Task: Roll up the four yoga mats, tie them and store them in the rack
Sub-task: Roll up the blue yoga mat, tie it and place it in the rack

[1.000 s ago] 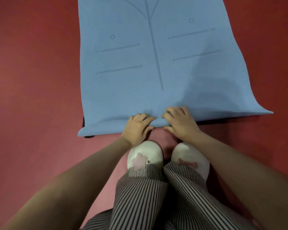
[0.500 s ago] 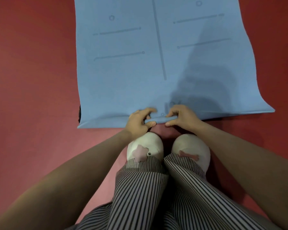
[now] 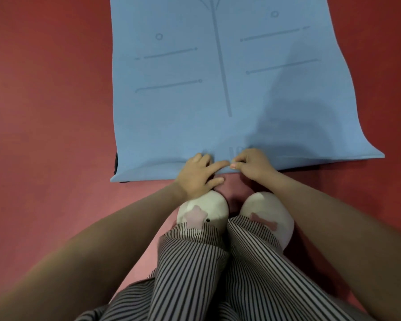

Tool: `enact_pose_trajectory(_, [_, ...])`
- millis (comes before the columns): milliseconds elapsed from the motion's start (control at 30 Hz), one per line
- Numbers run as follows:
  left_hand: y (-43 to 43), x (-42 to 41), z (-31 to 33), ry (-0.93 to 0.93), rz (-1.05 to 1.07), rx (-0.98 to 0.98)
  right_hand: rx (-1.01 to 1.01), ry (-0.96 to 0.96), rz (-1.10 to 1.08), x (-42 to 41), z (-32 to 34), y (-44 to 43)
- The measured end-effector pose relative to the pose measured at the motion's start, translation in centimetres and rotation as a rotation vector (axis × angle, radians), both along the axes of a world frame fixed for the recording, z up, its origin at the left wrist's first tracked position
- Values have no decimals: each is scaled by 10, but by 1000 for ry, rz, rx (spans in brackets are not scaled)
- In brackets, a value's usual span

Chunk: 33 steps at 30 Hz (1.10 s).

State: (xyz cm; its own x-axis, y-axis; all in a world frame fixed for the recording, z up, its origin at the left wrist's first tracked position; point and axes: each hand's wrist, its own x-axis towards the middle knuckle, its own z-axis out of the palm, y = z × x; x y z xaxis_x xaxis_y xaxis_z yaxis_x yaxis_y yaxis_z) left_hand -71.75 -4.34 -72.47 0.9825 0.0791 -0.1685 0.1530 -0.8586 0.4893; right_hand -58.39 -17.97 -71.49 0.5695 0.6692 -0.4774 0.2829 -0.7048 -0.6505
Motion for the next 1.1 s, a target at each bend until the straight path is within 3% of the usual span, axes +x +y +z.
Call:
enact_pose_trajectory(100, [-1,7,3,-16,59,6,27,41,-76,3,-2,1])
enact_pose_trajectory(200, [-1,17,5,-13,66,-15,59,-35,-84,-3,-7,-6])
enact_pose_trajectory(267, [0,18,3,-15,97,-37,98,-208,-38,-11,-6,-13])
enact_pose_trajectory(367, [-3,16,3,-17,151,-71,91,-711,96,-18,-11,-23])
enact_pose_trajectory(433, [-4,16,2,-22,173,-87,76,-774,77,-18,-11,-27])
enact_pose_trajectory(533, [-5,13,-2,-78,183,-53,94,-588,42,-12,-12,-28])
enact_pose_trajectory(633, [-5,6,-8,-191,108,26,-38,-387,100,4,-9,-22])
enact_pose_trajectory(800, [11,8,-20,-297,-106,256,-32,-262,33,12,-10,-18])
enact_pose_trajectory(933, [10,10,-21,-259,-157,196,34,-157,-112,12,-8,-21])
enact_pose_trajectory(1100, [10,15,-17,-177,-235,278,126,-147,-129,9,-9,-29])
